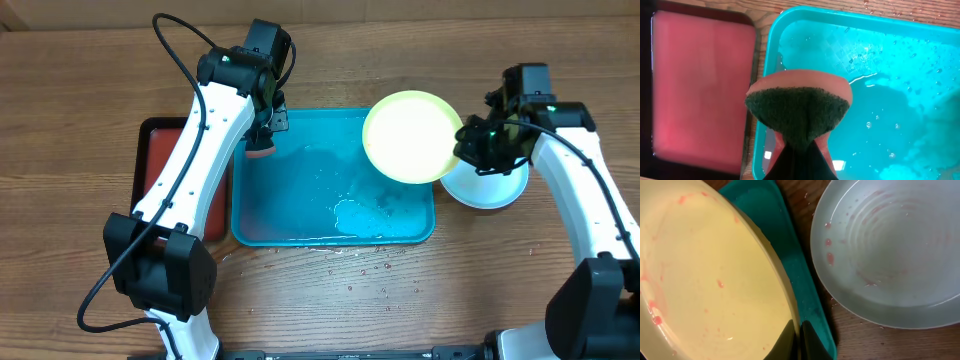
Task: Clean dirty plates on tray and stack at the side
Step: 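Carry the yellow plate right and stack it on the plate pile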
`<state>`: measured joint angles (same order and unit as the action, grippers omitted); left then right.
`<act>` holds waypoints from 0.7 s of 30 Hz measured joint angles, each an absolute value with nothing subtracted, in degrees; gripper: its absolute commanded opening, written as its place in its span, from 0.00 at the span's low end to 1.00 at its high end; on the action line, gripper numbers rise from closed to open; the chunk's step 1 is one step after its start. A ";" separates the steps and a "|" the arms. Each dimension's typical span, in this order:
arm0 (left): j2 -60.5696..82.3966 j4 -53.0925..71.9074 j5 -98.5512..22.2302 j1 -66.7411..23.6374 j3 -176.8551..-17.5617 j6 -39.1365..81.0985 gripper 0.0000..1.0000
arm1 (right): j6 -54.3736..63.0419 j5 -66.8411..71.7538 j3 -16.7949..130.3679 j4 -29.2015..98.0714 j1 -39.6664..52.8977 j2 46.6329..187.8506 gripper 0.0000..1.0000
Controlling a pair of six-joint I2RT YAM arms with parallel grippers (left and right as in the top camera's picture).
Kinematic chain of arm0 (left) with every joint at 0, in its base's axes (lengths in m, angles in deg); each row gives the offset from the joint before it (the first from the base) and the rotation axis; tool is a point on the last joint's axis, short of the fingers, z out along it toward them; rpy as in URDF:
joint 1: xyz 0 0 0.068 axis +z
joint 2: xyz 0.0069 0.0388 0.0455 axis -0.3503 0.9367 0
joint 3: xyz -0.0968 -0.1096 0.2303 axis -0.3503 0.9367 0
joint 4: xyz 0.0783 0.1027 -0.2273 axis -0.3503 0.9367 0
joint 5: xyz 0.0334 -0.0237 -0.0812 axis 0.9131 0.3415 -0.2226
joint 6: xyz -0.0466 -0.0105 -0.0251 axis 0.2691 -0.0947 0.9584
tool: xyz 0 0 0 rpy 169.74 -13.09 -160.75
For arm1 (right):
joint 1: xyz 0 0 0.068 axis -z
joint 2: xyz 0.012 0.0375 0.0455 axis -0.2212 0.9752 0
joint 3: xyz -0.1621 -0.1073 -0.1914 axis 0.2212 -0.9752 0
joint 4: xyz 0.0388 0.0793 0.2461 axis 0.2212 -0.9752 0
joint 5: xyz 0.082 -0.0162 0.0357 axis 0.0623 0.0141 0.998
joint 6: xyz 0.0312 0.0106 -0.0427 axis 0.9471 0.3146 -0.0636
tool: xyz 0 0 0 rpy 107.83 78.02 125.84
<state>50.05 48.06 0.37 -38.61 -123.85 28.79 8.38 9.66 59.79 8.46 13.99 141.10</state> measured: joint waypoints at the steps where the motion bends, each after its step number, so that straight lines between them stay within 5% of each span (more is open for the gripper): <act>1: 50.05 48.04 0.37 -38.61 -123.85 28.79 0.04 | 8.38 9.79 59.79 8.39 14.69 140.60 0.04; 21: 50.05 48.04 0.20 -38.61 -123.85 28.82 0.04 | 7.61 5.35 59.33 4.06 34.54 138.34 0.04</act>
<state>50.05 48.04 0.20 -38.61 -123.85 28.82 7.61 5.35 59.33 4.06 34.54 138.34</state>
